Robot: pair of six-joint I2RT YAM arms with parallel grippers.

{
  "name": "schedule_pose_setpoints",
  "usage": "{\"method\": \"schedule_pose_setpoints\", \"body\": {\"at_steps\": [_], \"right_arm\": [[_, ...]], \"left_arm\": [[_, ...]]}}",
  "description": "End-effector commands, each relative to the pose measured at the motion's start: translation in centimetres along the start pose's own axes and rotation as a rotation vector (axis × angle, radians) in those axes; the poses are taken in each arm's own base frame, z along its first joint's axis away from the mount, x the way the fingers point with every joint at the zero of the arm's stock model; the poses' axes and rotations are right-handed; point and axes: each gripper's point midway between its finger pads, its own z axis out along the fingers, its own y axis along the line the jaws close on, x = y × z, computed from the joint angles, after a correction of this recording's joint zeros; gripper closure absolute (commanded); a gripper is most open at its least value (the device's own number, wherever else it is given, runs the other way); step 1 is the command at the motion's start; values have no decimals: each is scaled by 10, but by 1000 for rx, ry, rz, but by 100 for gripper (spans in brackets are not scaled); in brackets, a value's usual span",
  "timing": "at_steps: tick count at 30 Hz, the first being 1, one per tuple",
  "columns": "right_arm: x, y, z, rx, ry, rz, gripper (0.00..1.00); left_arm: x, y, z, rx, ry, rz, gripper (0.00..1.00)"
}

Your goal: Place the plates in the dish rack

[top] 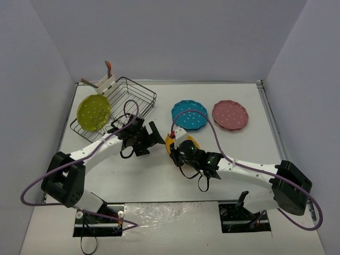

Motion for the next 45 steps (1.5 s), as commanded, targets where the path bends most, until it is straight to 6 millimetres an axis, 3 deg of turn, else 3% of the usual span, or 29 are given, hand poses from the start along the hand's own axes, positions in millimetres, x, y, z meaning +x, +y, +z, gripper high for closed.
{"method": "schedule_pose_setpoints", "body": {"at_steps": [1,14,19,30,34,40,45], "right_arm": [[-51,27,-6,-109,-179,64,100],[-52,13,-4,-48,-197,86,100],[-55,11,-4,-47,-207,98,100],[-74,15,-14,-68,-287,136,100],[-76,14,-16,-66,-300,145,100],[-75,15,-15,-71,-304,145,100],[-73,13,-12,-62,-298,141,100]], "left_arm": [[-12,-77,-14,260,-7,-8,3],[-13,-57,-31,185,-69,17,3],[-15,-61,-37,203,-85,9,3],[-1,-94,2,282,50,-93,3],[0,-102,7,290,76,-99,4],[1,-102,19,299,91,-114,21],[0,-99,18,282,81,-100,51]]}}
